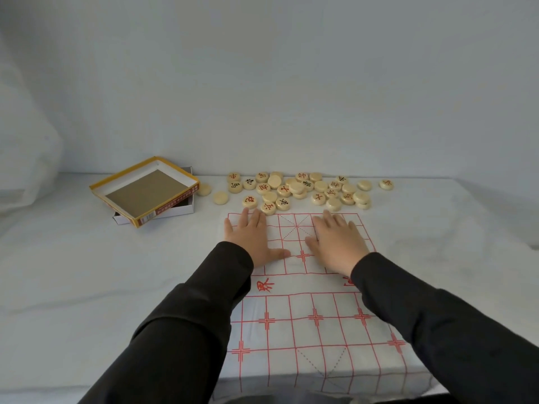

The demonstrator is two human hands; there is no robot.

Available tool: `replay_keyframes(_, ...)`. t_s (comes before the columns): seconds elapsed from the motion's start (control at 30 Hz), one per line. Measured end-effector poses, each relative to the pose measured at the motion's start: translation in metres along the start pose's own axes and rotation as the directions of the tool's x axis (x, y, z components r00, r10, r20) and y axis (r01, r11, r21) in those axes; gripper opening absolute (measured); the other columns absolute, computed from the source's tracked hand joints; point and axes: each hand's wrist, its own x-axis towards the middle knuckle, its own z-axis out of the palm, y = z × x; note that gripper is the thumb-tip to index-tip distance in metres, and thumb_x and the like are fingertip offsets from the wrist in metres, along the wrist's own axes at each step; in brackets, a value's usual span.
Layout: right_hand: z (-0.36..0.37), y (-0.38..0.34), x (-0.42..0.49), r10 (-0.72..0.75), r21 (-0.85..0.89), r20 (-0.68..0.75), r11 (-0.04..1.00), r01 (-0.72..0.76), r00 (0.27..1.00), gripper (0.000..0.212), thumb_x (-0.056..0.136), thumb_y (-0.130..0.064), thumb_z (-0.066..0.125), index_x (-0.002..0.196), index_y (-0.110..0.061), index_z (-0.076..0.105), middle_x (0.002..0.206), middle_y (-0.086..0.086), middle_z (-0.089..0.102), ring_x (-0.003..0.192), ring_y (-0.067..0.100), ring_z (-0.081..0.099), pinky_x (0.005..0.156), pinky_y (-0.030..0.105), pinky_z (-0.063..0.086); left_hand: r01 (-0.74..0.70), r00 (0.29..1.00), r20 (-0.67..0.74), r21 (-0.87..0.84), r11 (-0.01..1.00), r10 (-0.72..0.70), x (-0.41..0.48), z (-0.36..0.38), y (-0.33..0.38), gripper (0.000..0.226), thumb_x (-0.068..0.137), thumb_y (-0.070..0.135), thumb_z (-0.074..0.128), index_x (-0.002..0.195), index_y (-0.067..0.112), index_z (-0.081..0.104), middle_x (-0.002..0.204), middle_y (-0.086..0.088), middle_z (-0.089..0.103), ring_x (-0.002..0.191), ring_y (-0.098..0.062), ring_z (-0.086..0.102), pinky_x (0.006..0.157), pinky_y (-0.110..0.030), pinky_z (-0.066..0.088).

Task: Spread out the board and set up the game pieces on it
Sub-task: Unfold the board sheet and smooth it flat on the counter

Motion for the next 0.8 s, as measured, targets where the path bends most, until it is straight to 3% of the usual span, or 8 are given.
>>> replay_keyframes(0.2,-0.001,0.019,0.003,0.011,0.077,0.061,0.997,-0.016,0.998,0.075,0.09,-0.065,0.029,0.15,-0.023,0.012,0.159,0.004,0.008,0.145,0.025,0.009,0.116,0.046,0.019,-0.006,1.0,0.014,-0.049,0.999,0.007,0.002,0.0,-0.003,0.104,0.079,0.073,0.042,0.149,0.012,-0.003,0.158,-0.003,-0.006,0.145,-0.025,-0.005,0.117,-0.048,0.006)
replay_keyframes(0.57,0.001,0.034,0.031,-0.016,0.064,0.112,0.998,0.009,0.994,0.079,0.089,-0.069,0.023,0.151,-0.026,0.0,0.159,0.001,-0.005,0.147,0.02,-0.004,0.117,0.046,0.01,0.028,0.999,0.025,-0.032,0.999,-0.027,0.027,-0.002,-0.005,0.107,0.076,0.078,0.039,0.149,0.013,-0.003,0.158,-0.003,-0.008,0.145,-0.024,-0.008,0.116,-0.049,0.006)
replay_keyframes(0.8,-0.006,0.032,0.041,0.007,0.005,0.116,1.0,-0.007,0.993,0.075,0.091,-0.066,0.021,0.151,-0.025,0.002,0.16,0.002,-0.002,0.147,0.022,0.0,0.118,0.046,0.012,0.04,0.999,-0.002,-0.029,0.999,-0.04,0.035,-0.006,-0.005,0.104,0.077,0.077,0.038,0.149,0.012,0.001,0.158,-0.005,-0.004,0.145,-0.026,-0.004,0.117,-0.048,0.009)
